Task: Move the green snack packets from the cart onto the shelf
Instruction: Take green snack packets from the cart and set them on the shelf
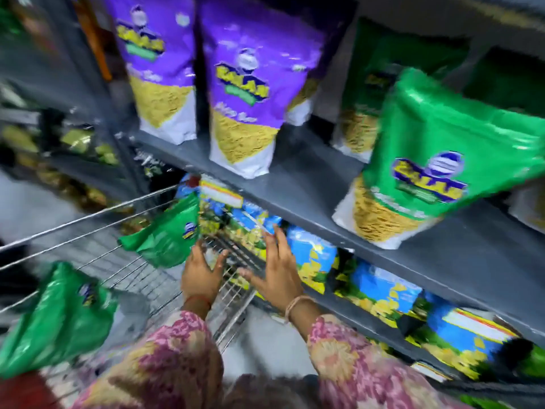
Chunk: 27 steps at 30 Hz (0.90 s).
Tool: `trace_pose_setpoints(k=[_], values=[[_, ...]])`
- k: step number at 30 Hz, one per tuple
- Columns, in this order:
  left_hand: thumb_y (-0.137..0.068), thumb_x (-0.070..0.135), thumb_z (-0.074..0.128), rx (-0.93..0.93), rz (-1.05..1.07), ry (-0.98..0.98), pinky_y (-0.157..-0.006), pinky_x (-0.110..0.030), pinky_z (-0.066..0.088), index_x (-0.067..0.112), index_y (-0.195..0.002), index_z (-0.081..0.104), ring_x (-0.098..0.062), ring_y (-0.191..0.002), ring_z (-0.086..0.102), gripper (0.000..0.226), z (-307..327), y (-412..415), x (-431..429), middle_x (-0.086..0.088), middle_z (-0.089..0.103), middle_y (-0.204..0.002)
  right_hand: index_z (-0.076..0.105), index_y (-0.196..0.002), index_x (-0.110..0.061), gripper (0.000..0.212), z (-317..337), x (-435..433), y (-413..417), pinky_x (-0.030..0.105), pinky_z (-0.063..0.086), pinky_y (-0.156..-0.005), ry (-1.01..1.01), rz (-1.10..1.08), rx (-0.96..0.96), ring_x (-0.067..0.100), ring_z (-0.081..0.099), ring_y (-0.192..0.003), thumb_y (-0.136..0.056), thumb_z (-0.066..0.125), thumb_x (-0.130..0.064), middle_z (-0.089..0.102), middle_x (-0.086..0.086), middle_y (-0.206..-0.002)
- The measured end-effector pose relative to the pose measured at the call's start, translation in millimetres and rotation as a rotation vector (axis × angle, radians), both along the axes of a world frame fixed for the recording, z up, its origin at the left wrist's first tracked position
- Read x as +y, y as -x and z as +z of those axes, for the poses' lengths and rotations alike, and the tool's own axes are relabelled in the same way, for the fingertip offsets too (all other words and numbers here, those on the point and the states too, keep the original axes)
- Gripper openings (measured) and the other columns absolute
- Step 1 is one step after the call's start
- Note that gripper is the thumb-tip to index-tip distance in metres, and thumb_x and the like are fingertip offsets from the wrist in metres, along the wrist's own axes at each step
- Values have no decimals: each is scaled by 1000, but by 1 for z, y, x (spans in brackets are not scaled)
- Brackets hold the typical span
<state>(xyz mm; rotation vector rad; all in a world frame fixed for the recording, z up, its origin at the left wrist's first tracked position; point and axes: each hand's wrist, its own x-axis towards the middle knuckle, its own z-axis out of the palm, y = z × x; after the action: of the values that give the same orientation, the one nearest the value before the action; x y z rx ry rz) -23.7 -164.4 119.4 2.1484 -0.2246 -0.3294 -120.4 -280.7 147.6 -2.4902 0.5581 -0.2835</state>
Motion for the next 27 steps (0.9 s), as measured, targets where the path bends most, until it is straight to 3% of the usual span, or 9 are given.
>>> trace_pose_setpoints(k=[5, 10, 13, 17, 20, 22, 23, 25, 27], values=[[-72, 28, 71, 231, 345, 73, -94, -41, 44, 1, -119, 45, -36, -114, 54, 60, -35, -29, 42, -23, 58, -123, 12, -141, -9, 101, -14, 7, -80, 38, 22, -113, -26, 286, 261, 28, 17, -141, -69, 65, -54, 7, 16, -154], [-52, 27, 83, 527, 472, 134, -94, -35, 44, -5, -120, 45, -26, -114, 52, 85, -74, -59, 56, -11, 55, -121, 9, -141, -6, 110, -76, 2, -146, 43, 22, -115, -103, 380, 504, 33, 17, -140, -62, 74, -48, 15, 22, -151], [-63, 17, 79, 599, 597, 121, -99, -33, 38, -7, -132, 27, -26, -121, 44, 89, -99, -73, 57, -17, 43, -134, 10, -141, -8, 105, -118, -2, -182, 43, 31, -110, -147, 376, 642, 33, 30, -135, -65, 77, -37, 27, 20, -149], [-64, 9, 78, 616, 606, 189, -104, -30, 33, 2, -140, 9, -30, -135, 30, 103, -144, -105, 52, -21, 23, -150, 23, -136, -4, 81, -161, -8, -224, 41, 41, -102, -222, 366, 736, 34, 47, -122, -73, 72, -19, 45, 23, -136], [-68, -5, 69, 569, 587, 214, -80, -16, 40, -8, -132, 23, -25, -117, 44, 79, -157, -119, 43, -23, 39, -139, 32, -131, 3, 63, -180, 1, -241, 41, 38, -104, -434, 403, 760, 35, 49, -120, -77, 65, -3, 46, 26, -135], [-69, -13, 65, 541, 595, 281, -64, -7, 47, -9, -126, 32, -18, -99, 51, 66, -160, -121, 42, -21, 49, -125, 28, -131, 6, 65, -189, 9, -242, 43, 37, -106, -600, 329, 747, 30, 55, -111, -76, 63, 6, 46, 27, -133], [-67, -13, 66, 528, 618, 326, -68, -10, 51, -6, -125, 35, -20, -98, 55, 66, -164, -120, 45, -18, 52, -123, 23, -133, 5, 69, -188, 11, -241, 41, 36, -105, -638, 304, 745, 24, 55, -106, -76, 63, 4, 46, 24, -134], [-64, -9, 70, 537, 642, 395, -87, -32, 52, -1, -124, 37, -29, -109, 54, 69, -168, -113, 54, -19, 53, -125, 15, -138, -1, 76, -178, 14, -232, 36, 35, -103, -666, 308, 755, 23, 48, -114, -79, 63, -6, 42, 15, -136], [-66, -11, 67, 517, 619, 459, -79, -29, 54, 1, -120, 37, -31, -109, 52, 62, -154, -105, 61, -22, 52, -125, 14, -139, -5, 77, -160, 13, -219, 31, 36, -101, -731, 296, 716, 23, 43, -121, -80, 64, -9, 39, 13, -140]])
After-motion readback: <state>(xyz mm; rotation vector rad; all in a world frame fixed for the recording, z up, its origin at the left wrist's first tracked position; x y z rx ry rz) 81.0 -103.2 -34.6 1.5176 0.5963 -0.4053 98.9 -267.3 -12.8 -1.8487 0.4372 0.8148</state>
